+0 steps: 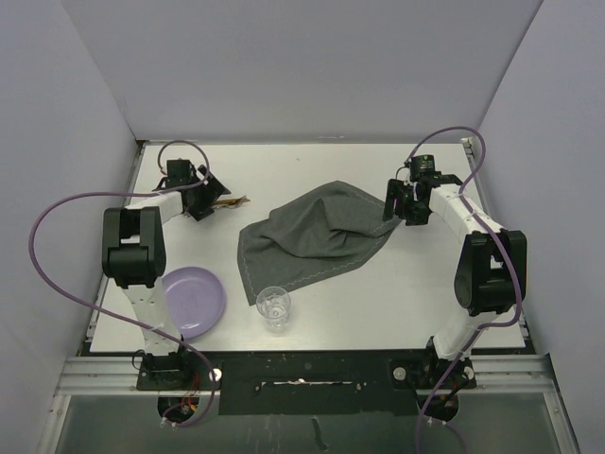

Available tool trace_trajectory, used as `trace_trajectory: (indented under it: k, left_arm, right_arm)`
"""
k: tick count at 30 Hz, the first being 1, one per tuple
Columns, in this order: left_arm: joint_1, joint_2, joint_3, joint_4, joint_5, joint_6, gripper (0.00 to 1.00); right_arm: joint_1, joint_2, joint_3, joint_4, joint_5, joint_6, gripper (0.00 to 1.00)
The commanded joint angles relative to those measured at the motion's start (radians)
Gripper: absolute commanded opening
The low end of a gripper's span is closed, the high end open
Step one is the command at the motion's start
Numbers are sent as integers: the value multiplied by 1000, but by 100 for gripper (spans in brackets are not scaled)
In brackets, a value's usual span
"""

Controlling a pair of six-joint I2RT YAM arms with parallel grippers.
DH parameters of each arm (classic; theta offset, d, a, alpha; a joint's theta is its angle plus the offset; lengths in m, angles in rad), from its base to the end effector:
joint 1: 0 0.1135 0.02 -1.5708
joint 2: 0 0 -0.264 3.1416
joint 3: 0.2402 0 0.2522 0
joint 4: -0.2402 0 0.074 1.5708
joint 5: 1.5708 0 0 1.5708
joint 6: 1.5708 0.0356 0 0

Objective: Set the dinner table for one person
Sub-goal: Move the utensils to the center of the board.

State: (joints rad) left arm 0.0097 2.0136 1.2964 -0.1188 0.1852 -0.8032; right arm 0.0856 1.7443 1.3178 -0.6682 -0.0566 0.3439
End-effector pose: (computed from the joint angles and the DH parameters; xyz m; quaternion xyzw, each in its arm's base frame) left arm 0.4303 -0.0024 0.1554 -0.3369 0.8667 -0.2178 0.2965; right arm 0.3621 0.0331 0.2295 0.1185 0.9642 0.0771 0.2244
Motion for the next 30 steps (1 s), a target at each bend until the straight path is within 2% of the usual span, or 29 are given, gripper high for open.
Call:
trace_trajectory:
  k: [1,5,8,11,17,19,21,22,24,26,30]
  left_arm:
    - [43,47,13,-59,-70,46,81]
    - [82,-21,-30,-61,-56,56,81]
    - [91,-103,-79,-16,15,72,81]
    - [70,-222,-146,44,82,82,81]
    - [-5,-475,-203,28,104,87,83]
    - [-34,-527,-230,99,124,77,81]
    - [-64,-546,-262,197,132,66,67]
    - [-74,-537,-270,233,137,58,55]
    - [-84,-486,-256,274,169,37,25]
    - [-90,-418,-236,321,225,2,1]
    - [-143,-293,-176,364,231,-18,0]
  right_arm:
    - [-4,-8,-6,17,-6,-12,64]
    - [-5,-13,-11,19,-13,-10,64]
    - [-4,-25,-18,22,-23,-8,64]
    - [-1,-36,-17,20,-31,-6,64]
    - [6,-59,-14,14,-41,-6,64]
    - [10,-63,-14,18,-44,-2,64]
    - [14,-64,-14,18,-49,0,63]
    - [15,-69,-14,18,-53,1,62]
    - [20,-78,-18,18,-56,1,62]
    - [21,-88,-21,16,-56,-1,62]
    - [19,-96,-22,14,-48,-8,62]
